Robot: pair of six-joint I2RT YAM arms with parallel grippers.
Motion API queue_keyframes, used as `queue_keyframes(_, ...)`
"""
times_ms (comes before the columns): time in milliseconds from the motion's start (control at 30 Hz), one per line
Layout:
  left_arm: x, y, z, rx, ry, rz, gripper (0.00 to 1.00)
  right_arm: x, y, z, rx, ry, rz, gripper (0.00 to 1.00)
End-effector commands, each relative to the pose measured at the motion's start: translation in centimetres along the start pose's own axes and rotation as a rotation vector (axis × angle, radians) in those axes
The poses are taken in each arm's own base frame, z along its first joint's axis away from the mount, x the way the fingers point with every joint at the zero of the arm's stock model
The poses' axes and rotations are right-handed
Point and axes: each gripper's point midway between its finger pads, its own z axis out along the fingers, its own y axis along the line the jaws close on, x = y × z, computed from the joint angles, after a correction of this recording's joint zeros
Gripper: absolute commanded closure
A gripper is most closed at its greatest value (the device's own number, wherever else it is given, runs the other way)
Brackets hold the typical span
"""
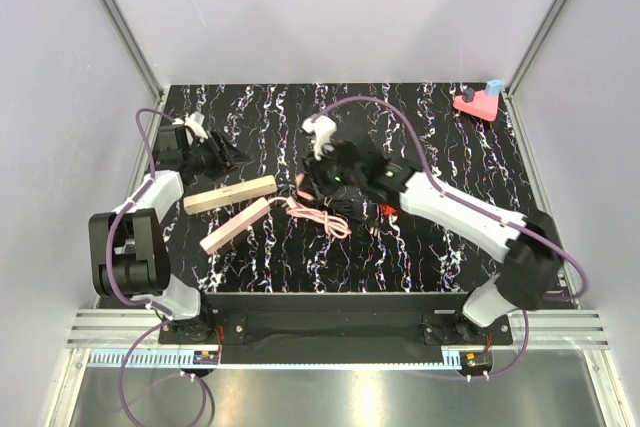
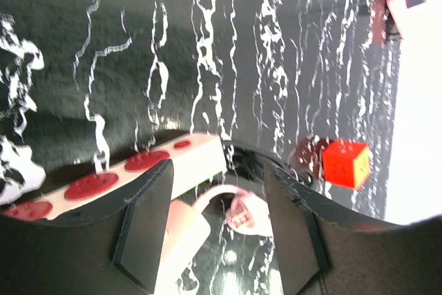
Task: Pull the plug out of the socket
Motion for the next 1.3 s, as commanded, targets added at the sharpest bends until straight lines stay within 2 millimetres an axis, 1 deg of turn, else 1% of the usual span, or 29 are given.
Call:
queue_keyframes(0, 0.7, -1.7, -1.7, 0.084, 0.020, -0.016, 0.40, 3.2, 0.2, -2.9, 0.027, 0.063, 0.200, 1.00)
queue_keyframes(33, 0.6, -1.9, -1.9, 0.089, 0.017, -0.010, 0.40, 4.7, 0.3, -3.9, 0.035, 0.091, 0.265, 1.00)
queue_keyframes(100, 0.6, -2.1, -2.0, 0.103, 0.020, 0.007, 0.40, 6.2, 0.4, -4.7, 0.047, 0.120, 0.319, 1.00)
queue_keyframes(133, 0.7, -2.1, -2.0, 0.104, 0.022, 0.014, 0.40, 7.8, 0.2, -5.3, 0.067, 0.155, 0.372, 1.00)
queue_keyframes(167, 0.7, -1.8, -1.9, 0.098, 0.022, 0.008, 0.40, 8.6, 0.0, -5.7, 0.079, 0.169, 0.396, 1.00)
queue_keyframes(200, 1.0, -2.0, -1.9, 0.120, 0.039, -0.005, 0.40, 9.5, 0.0, -5.9, 0.088, 0.190, 0.417, 1.00)
queue_keyframes(233, 0.9, -2.1, -2.0, 0.133, 0.038, -0.011, 0.40, 10.9, -0.4, -6.5, 0.115, 0.227, 0.462, 1.00)
queue_keyframes(333, 0.9, -2.2, -2.2, 0.151, 0.045, -0.018, 0.39, 13.5, -0.3, -7.2, 0.139, 0.305, 0.545, 1.00)
queue_keyframes(367, 1.0, -2.2, -2.2, 0.153, 0.046, -0.021, 0.39, 14.0, -0.2, -7.3, 0.137, 0.322, 0.569, 1.00)
queue_keyframes(400, 1.0, -2.3, -2.2, 0.154, 0.046, -0.022, 0.39, 15.1, 0.5, -7.4, 0.105, 0.365, 0.596, 1.00)
queue_keyframes(467, 1.2, -2.3, -2.1, 0.164, 0.051, -0.038, 0.39, 16.4, 1.1, -7.2, 0.083, 0.421, 0.643, 1.00)
queue_keyframes(500, 1.2, -2.4, -2.0, 0.175, 0.055, -0.037, 0.39, 17.5, 1.7, -7.2, 0.060, 0.463, 0.661, 1.00)
queue_keyframes(533, 1.3, -2.4, -2.0, 0.178, 0.058, -0.045, 0.39, 18.6, 1.7, -6.8, 0.066, 0.504, 0.675, 1.00)
queue_keyframes(600, 1.3, -2.4, -1.9, 0.184, 0.055, -0.047, 0.39, 19.8, 1.8, -6.5, 0.057, 0.549, 0.679, 1.00)
queue_keyframes(633, 1.4, -2.4, -1.9, 0.184, 0.055, -0.049, 0.39, 20.4, 1.7, -6.0, 0.059, 0.571, 0.687, 1.00)
queue_keyframes(700, 1.4, -2.3, -1.8, 0.184, 0.058, -0.053, 0.38, 20.9, 1.8, -5.4, 0.051, 0.583, 0.698, 1.00)
queue_keyframes(733, 1.5, -2.3, -1.7, 0.185, 0.059, -0.052, 0.38, 21.2, 1.7, -4.7, 0.049, 0.583, 0.703, 1.00)
queue_keyframes(800, 1.6, -2.2, -1.7, 0.185, 0.063, -0.054, 0.38, 21.4, 1.7, -4.0, 0.039, 0.590, 0.713, 1.00)
queue_keyframes(833, 1.6, -2.1, -1.7, 0.182, 0.062, -0.052, 0.38, 21.9, 1.7, -3.3, 0.033, 0.601, 0.718, 1.00)
queue_keyframes(933, 1.7, -1.9, -1.7, 0.174, 0.057, -0.043, 0.38, 22.5, 2.1, -2.3, -0.006, 0.619, 0.730, 1.00)
queue_keyframes(1000, 1.7, -1.8, -1.5, 0.174, 0.058, -0.040, 0.38, 22.9, 1.9, -2.0, -0.003, 0.613, 0.729, 1.00)
queue_keyframes(1100, 1.9, -1.6, -1.4, 0.171, 0.061, -0.041, 0.39, 23.3, 1.7, -1.7, 0.002, 0.611, 0.727, 0.96)
queue_keyframes(1167, 1.9, -1.4, -1.4, 0.165, 0.062, -0.043, 0.39, 23.6, 1.8, -1.7, 0.000, 0.616, 0.726, 0.91)
queue_keyframes(1200, 1.8, -1.4, -1.4, 0.164, 0.061, -0.044, 0.39, 23.9, 1.6, -1.8, 0.006, 0.620, 0.725, 0.81)
queue_keyframes(1267, 2.0, -1.3, -1.3, 0.164, 0.067, -0.045, 0.39, 24.2, 1.5, -1.9, 0.015, 0.623, 0.724, 0.69)
